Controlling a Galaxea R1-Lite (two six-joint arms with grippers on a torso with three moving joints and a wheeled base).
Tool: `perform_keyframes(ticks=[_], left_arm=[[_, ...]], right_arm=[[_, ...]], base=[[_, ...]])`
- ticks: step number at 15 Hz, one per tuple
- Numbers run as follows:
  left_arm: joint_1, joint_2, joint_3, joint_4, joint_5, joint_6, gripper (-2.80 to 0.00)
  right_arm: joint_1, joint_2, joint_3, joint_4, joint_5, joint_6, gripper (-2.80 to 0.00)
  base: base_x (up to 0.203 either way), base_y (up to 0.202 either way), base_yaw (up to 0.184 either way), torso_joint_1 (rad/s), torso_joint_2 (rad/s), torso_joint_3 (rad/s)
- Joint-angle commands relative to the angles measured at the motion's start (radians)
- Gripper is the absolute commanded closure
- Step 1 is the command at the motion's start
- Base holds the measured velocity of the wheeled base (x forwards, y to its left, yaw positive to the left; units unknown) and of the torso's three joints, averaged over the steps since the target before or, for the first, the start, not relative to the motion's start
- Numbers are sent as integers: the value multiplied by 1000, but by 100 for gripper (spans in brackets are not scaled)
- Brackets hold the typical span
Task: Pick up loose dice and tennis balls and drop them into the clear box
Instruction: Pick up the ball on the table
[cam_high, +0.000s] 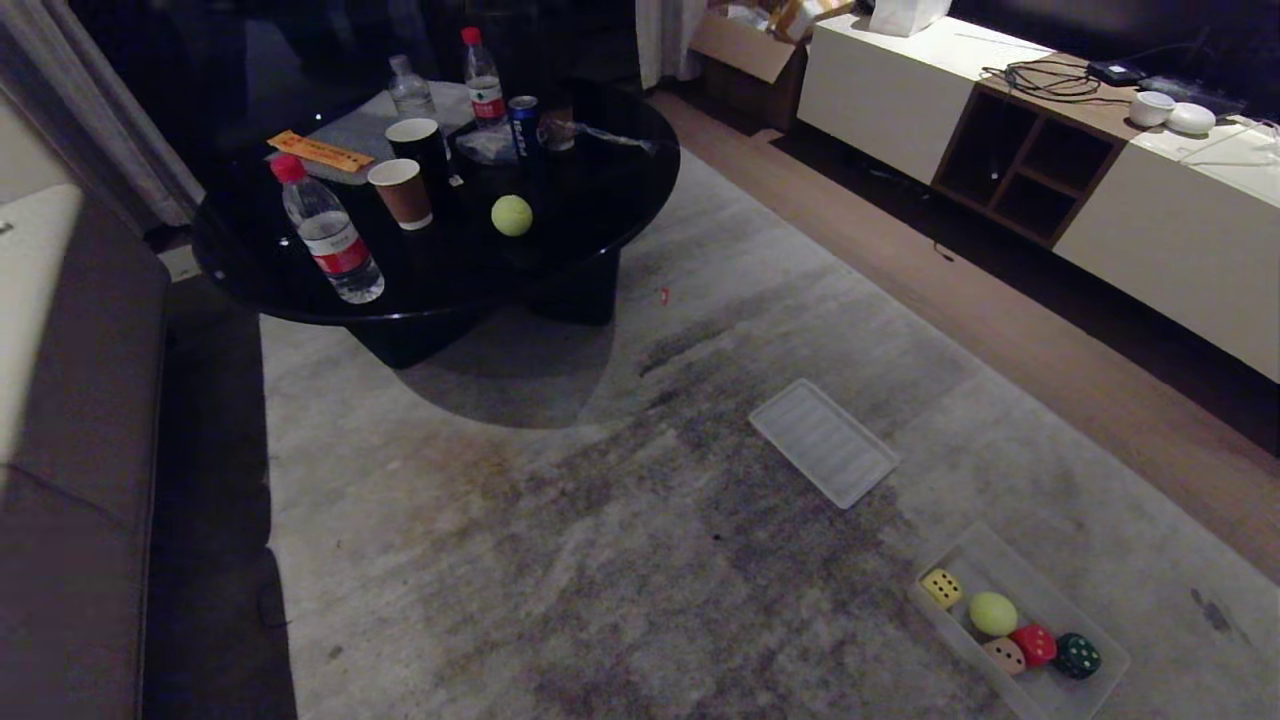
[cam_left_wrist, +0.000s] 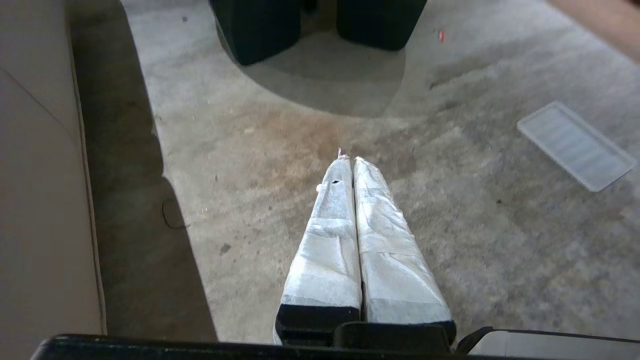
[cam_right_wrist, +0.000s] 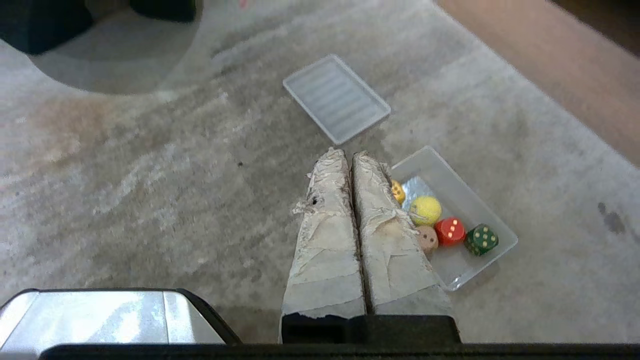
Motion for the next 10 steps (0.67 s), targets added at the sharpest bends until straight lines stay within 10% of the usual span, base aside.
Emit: perform_keyframes(ticks=[1,10], left_arm=[[0,2,2,0,0,-1,0],[0,2,2,0,0,-3,0]], right_arm=[[0,2,0,0,0,0,0],[0,2,-1,0,0,0,0]], base=[[0,0,0,-2,-2,207],[0,0,0,2,4,202]])
